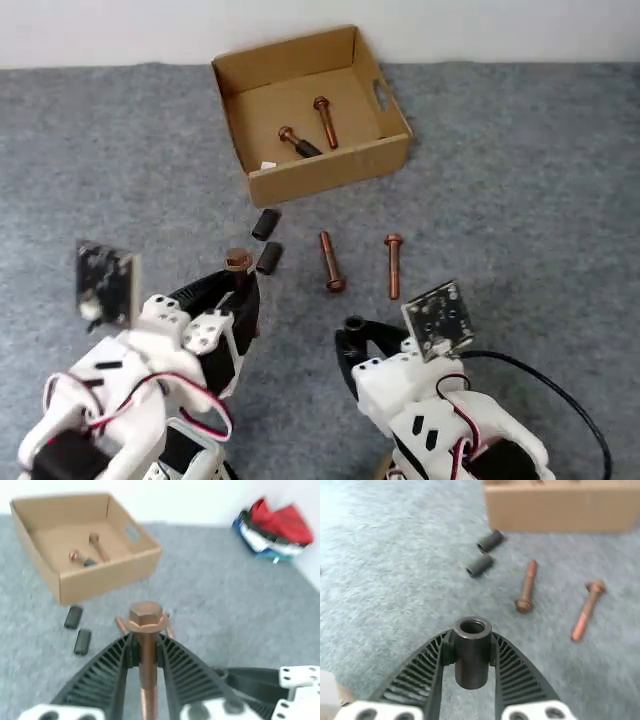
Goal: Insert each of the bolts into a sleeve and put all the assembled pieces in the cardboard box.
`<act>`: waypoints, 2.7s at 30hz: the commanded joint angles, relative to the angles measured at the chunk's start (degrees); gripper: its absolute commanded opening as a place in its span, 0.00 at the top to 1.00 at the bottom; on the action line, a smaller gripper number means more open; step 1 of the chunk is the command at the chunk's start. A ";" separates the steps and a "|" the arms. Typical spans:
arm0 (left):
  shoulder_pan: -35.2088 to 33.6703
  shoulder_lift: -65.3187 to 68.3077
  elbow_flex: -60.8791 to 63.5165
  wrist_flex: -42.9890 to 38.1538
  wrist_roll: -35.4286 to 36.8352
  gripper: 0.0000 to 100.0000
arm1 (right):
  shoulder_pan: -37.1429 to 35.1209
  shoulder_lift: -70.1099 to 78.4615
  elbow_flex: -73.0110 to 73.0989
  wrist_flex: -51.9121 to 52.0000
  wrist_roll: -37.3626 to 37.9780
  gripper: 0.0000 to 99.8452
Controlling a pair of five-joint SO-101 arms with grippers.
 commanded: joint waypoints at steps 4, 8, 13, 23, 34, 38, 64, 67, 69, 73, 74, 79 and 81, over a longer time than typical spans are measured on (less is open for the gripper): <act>-0.09 -6.33 0.92 -6.77 0.26 1.00 | -6.81 0.22 0.97 -7.43 7.47 0.99; -0.09 -9.41 0.48 -11.16 0.18 1.00 | -8.66 0.22 2.73 -12.09 12.48 0.99; 0.44 -12.13 1.01 -14.68 0.44 1.00 | -12.44 0.22 3.60 -16.75 16.18 0.99; 5.27 -12.48 3.56 -14.42 0.53 1.00 | -14.02 0.22 5.36 -27.56 21.10 0.99; 6.07 -12.48 11.65 -20.04 0.44 1.00 | -16.57 -0.13 5.19 -28.53 23.91 0.99; 6.07 -12.48 9.36 -15.91 0.44 1.00 | -16.57 -0.22 5.27 -28.18 23.56 0.99; 8.09 -12.48 11.91 -14.95 3.08 1.00 | -16.57 -0.31 5.63 -28.53 23.65 0.99; 8.35 -12.48 12.44 -12.57 2.99 1.00 | -16.57 -0.31 5.27 -28.18 23.65 0.99; 8.79 -12.48 12.35 -9.58 2.02 1.00 | -16.57 -0.31 5.27 -28.09 23.65 0.99; 13.19 -12.48 9.63 -1.58 -0.09 1.00 | -16.57 -0.31 5.63 -28.09 23.56 0.99; 13.98 -12.48 8.92 -0.09 -0.18 1.00 | -16.57 -0.31 5.63 -28.09 23.56 0.99; 14.86 -12.48 8.48 5.45 -0.26 1.00 | -16.57 -0.31 5.63 -28.35 23.56 0.99; 14.86 -12.48 8.75 6.15 -0.26 1.00 | -16.57 -0.31 5.63 -28.44 23.56 0.99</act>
